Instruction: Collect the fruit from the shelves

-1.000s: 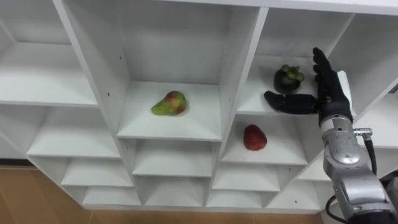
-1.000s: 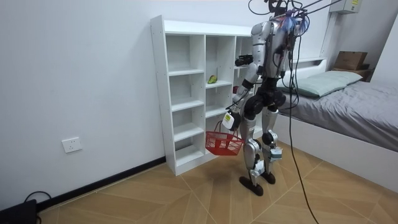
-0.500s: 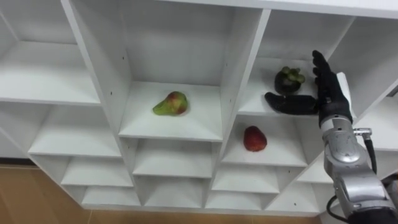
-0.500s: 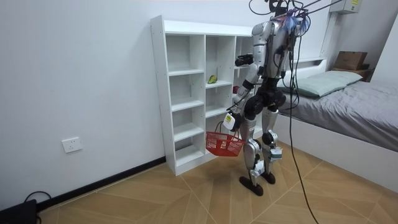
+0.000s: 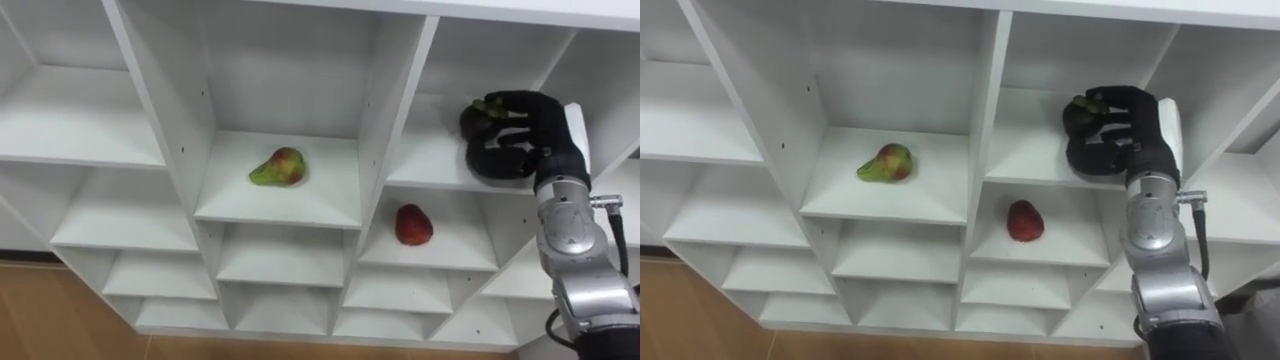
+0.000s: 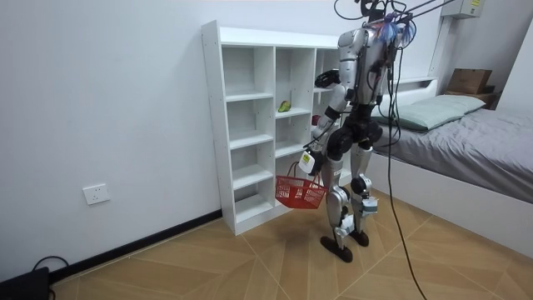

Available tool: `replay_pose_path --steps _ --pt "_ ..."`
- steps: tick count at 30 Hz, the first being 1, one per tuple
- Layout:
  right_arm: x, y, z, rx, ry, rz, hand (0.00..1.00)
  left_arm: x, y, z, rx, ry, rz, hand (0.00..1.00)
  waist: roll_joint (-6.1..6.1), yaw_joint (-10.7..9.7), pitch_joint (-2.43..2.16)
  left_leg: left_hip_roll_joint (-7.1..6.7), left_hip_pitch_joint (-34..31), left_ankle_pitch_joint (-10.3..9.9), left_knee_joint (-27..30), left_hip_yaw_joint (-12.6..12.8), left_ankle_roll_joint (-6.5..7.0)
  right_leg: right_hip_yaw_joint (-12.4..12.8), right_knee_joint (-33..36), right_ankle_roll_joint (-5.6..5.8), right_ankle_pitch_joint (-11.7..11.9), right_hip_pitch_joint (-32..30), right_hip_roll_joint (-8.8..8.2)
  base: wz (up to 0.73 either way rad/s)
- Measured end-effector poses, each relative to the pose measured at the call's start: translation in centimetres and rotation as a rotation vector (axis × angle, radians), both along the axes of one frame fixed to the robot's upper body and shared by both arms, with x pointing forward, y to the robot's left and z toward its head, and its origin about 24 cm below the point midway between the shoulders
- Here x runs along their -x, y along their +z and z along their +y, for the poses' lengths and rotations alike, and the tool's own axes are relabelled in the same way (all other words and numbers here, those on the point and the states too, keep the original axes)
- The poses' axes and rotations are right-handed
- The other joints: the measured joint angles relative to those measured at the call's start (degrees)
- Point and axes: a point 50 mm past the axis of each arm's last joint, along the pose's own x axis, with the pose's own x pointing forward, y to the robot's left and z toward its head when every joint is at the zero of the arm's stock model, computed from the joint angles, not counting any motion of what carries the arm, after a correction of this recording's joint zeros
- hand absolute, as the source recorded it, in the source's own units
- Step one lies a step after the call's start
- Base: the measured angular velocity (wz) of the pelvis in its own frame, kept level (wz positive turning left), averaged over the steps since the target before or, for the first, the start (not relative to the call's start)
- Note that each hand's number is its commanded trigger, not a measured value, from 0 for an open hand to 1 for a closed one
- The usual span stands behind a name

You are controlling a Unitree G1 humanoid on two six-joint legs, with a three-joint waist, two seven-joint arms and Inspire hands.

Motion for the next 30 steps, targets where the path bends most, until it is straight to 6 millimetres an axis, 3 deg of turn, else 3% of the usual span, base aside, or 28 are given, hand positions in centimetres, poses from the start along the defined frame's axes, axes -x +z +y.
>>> replay_pose_path --steps 30 --pt "0.2 -0.1 1.0 -0.016 0.044 -0.007 1.0 -0.3 0.0 -0.2 -0.005 0.0 -0.036 1.0 0.23 -0.3 -0.43 -0.11 0.1 0.1 0.2 -0.2 0.04 0.0 0.0 0.03 0.0 0.3 -0.17 0.0"
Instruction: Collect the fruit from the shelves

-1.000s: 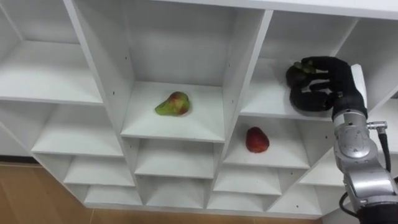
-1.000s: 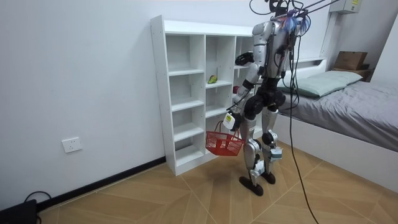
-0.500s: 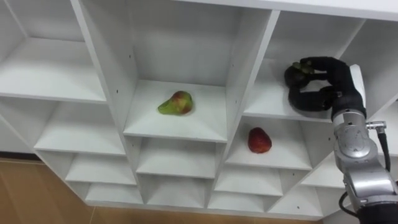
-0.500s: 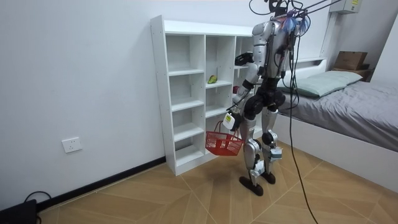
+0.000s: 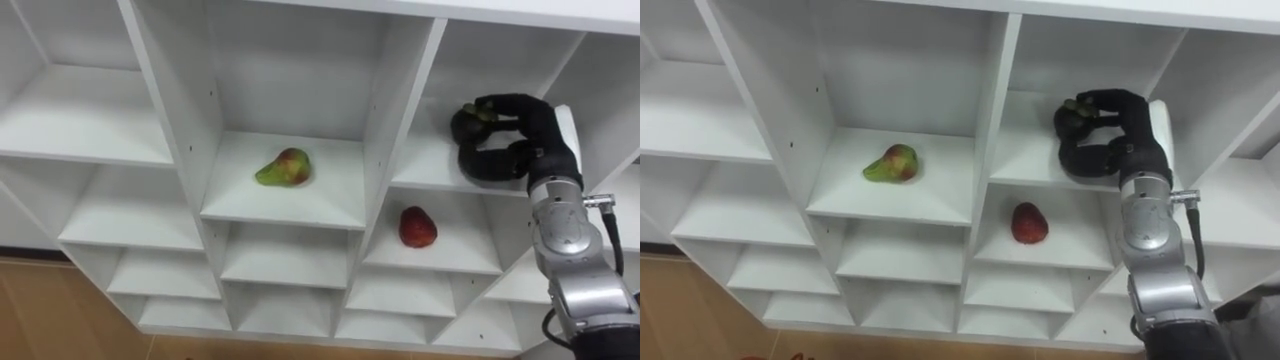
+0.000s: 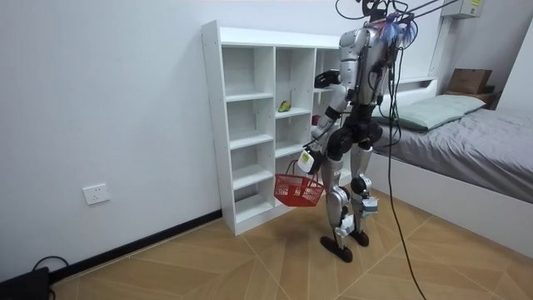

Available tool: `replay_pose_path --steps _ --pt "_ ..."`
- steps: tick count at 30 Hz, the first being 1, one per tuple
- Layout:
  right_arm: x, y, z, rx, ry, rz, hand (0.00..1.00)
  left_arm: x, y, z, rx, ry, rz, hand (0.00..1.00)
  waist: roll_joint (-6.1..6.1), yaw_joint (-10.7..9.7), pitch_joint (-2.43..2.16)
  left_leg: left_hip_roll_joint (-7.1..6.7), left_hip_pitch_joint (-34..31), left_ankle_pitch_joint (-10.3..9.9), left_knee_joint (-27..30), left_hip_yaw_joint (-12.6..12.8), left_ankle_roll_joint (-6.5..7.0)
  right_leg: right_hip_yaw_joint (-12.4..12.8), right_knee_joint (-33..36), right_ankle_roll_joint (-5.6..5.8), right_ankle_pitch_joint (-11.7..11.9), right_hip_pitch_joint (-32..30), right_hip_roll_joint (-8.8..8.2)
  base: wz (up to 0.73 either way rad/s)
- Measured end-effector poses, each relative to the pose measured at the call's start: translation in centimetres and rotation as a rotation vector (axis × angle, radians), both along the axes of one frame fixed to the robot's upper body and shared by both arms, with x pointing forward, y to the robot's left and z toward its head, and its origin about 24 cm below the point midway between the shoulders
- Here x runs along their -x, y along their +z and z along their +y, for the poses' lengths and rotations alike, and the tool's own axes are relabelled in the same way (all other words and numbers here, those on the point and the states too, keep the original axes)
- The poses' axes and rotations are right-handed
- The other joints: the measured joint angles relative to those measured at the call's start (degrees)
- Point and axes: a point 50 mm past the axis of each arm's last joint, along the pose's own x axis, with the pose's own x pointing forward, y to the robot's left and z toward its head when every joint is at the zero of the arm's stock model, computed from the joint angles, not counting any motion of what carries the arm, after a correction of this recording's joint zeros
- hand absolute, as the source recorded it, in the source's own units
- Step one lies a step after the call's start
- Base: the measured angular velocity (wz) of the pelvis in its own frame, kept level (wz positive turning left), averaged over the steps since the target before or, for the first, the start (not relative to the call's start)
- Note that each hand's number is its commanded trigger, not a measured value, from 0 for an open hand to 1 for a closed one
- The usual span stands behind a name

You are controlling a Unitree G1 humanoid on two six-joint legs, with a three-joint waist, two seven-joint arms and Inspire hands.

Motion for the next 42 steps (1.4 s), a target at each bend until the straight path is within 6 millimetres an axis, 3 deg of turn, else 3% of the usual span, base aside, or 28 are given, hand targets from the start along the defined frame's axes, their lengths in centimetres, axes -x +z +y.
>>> replay_pose_path --steps 10,20,31,42 --pt "1.4 0.3 1.2 0.015 0.039 -0.037 1.0 -2.5 0.7 -0.9 -0.013 -0.009 -0.124 1.0 0.61 -0.7 -0.09 -0.03 -0.1 0.0 -0.1 0.0 0.04 -0.3 0.0 0.02 0.0 -0.1 -0.09 0.0" --pt "1.9 -0.4 1.7 -0.018 0.041 -0.023 1.0 -4.2 1.1 -2.0 0.028 0.005 -0.198 1.0 0.73 -3.2 -0.05 -0.06 0.5 0.1 0.1 0.1 0.09 -0.2 0.0 0.07 0.0 0.5 -0.22 0.0" --pt "2.0 -0.5 2.2 -0.028 0.099 -0.026 1.0 -6.7 1.9 -3.8 0.12 -0.088 -0.289 1.0 0.49 -3.2 0.22 -0.2 1.1 0.1 -0.1 0.9 0.12 0.2 -0.9 0.2 -0.1 1.1 -0.31 -0.03" --pt "2.0 -0.3 3.2 -0.056 0.132 -0.068 1.0 -8.6 3.0 -5.2 0.198 -0.178 -0.36 1.0 0.38 -4.8 0.19 -0.17 0.9 0.1 -0.3 1.4 0.14 0.2 -0.9 0.34 -0.2 0.4 -0.33 -0.01"
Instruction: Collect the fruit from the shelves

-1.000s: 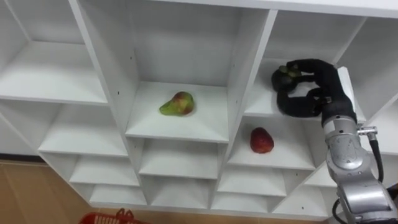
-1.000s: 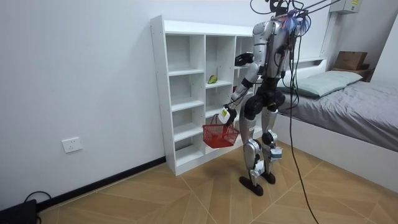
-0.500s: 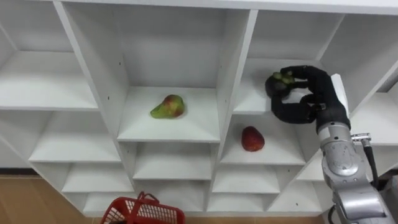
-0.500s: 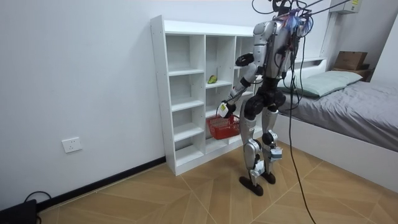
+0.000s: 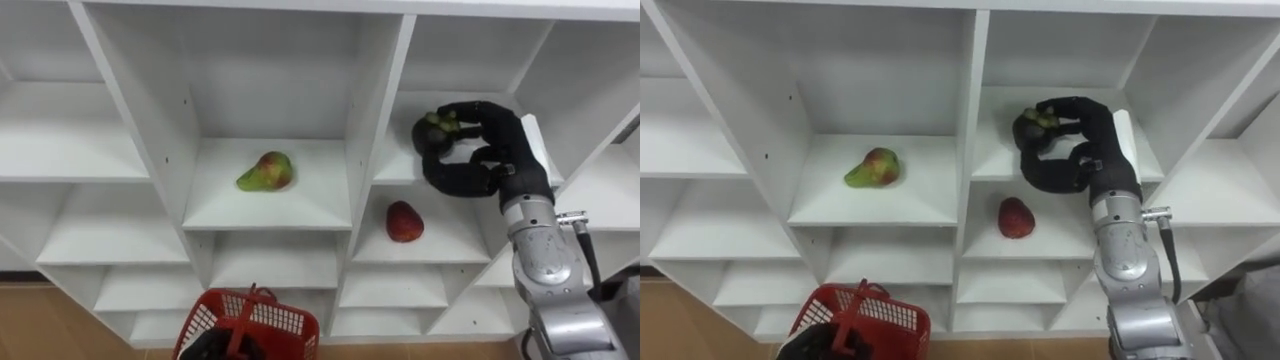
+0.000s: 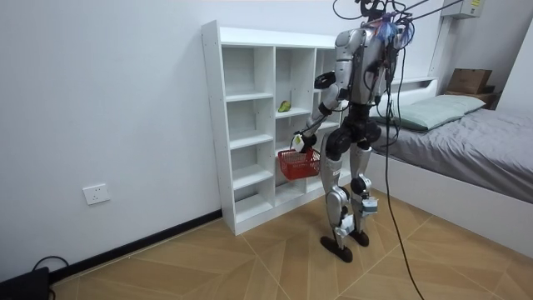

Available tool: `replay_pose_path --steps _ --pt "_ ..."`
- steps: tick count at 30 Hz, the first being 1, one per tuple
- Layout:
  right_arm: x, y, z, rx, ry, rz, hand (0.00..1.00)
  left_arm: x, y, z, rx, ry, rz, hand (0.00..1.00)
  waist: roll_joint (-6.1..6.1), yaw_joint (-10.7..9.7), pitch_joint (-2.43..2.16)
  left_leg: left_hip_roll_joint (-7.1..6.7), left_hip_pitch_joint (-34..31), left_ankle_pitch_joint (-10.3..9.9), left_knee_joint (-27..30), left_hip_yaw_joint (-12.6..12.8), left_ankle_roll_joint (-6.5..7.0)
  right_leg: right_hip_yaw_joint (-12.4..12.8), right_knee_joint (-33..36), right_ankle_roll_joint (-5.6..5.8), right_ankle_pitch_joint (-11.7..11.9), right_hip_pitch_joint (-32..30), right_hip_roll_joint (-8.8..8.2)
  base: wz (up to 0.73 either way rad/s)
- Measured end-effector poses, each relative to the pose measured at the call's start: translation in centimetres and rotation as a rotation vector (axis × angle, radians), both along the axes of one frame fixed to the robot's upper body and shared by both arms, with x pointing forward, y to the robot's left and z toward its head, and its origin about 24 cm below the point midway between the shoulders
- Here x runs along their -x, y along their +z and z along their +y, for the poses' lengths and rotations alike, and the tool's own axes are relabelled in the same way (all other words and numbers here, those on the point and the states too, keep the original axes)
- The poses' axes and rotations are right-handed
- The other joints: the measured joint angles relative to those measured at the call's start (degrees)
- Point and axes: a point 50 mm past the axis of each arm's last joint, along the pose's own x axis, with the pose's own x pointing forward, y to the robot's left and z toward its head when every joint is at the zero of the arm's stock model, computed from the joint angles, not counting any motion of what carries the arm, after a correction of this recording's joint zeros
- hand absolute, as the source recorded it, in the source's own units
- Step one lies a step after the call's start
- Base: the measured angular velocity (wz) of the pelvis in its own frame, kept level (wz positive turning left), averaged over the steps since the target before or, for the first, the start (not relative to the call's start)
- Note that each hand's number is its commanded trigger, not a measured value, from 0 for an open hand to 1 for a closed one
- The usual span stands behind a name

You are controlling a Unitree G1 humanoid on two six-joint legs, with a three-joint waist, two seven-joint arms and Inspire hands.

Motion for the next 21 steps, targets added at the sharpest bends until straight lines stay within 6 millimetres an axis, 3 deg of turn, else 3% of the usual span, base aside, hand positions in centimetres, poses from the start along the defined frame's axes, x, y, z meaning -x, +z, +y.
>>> replay_pose_path --steps 6,21 --pt "0.4 0.5 0.2 -0.001 0.009 -0.022 1.0 -1.9 1.2 -1.2 0.068 0.004 -0.086 1.0 0.03 0.3 -0.03 0.14 -1.0 0.0 -0.1 0.4 0.01 0.7 1.1 0.0 0.0 -1.8 0.03 -0.05" --pt "0.7 0.4 1.1 0.002 0.046 -0.019 1.0 -3.3 2.8 -2.8 0.183 -0.011 -0.174 1.0 0.1 0.2 -0.07 0.16 -0.9 0.0 0.1 0.8 0.02 1.4 1.2 -0.02 0.0 -1.9 0.08 -0.02"
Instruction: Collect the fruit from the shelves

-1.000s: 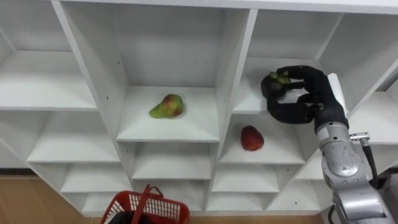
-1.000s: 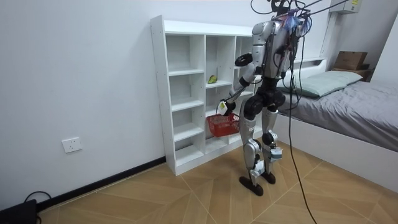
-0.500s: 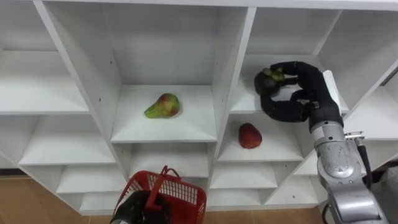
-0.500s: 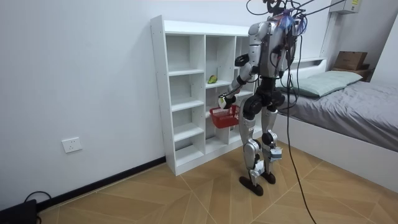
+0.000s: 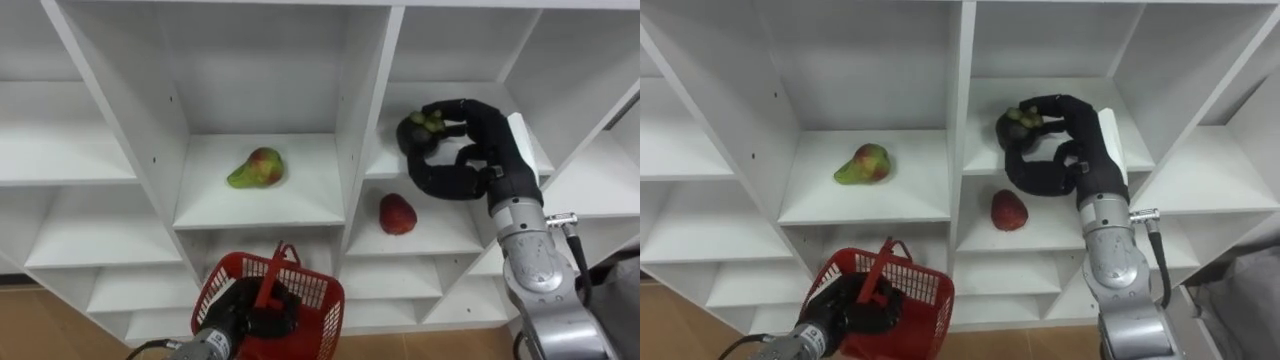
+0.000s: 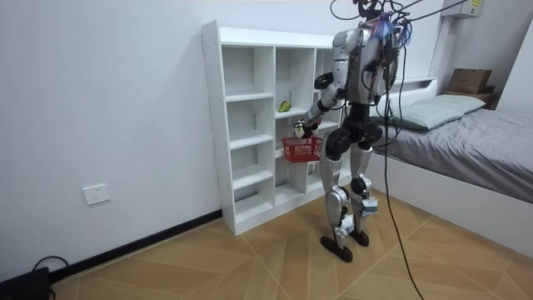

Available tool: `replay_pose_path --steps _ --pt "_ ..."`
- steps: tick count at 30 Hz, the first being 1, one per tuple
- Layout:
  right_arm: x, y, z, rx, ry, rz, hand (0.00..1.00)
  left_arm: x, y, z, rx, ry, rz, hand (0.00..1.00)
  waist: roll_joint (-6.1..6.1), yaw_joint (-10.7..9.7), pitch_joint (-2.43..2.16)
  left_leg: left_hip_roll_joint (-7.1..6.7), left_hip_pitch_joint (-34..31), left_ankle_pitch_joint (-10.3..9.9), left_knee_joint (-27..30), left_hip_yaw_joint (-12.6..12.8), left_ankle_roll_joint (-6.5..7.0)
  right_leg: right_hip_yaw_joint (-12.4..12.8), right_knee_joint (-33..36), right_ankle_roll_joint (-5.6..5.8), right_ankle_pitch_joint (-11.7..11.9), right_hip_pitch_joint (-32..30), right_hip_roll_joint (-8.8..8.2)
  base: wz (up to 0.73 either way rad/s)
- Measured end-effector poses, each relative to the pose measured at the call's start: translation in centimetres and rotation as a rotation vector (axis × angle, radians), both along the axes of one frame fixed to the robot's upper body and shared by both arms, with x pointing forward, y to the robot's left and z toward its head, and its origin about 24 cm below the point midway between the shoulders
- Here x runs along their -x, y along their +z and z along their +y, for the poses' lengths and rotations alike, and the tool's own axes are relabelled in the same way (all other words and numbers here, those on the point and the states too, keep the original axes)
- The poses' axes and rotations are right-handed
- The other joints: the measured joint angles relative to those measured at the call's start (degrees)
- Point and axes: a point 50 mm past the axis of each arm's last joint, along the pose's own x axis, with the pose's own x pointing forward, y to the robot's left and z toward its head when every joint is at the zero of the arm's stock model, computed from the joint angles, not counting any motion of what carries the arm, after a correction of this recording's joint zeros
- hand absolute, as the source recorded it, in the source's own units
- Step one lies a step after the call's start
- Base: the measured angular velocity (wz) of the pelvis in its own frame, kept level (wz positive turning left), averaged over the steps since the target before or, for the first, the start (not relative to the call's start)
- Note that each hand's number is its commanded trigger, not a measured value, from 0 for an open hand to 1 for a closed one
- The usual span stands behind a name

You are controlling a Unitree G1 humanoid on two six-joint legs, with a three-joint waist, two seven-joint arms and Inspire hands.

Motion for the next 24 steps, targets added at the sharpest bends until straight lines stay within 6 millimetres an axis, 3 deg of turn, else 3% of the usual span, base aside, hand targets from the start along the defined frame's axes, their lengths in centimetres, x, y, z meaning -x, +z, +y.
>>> replay_pose_path --steps 19,24 --pt "0.7 1.5 0.5 -0.016 0.021 -0.056 1.0 0.0 0.0 -0.2 0.034 0.018 0.002 1.0 0.3 -0.5 0.07 0.11 0.6 0.0 0.0 0.9 0.0 1.6 0.0 -0.02 0.0 0.1 0.27 -0.02" --pt "0.8 3.0 0.8 -0.022 0.036 -0.118 1.0 0.0 0.0 -0.4 0.041 0.019 0.002 1.0 0.92 -1.1 -0.1 0.32 0.1 0.0 -0.3 1.0 -0.02 1.6 0.1 -0.11 0.1 -0.1 0.52 0.0"
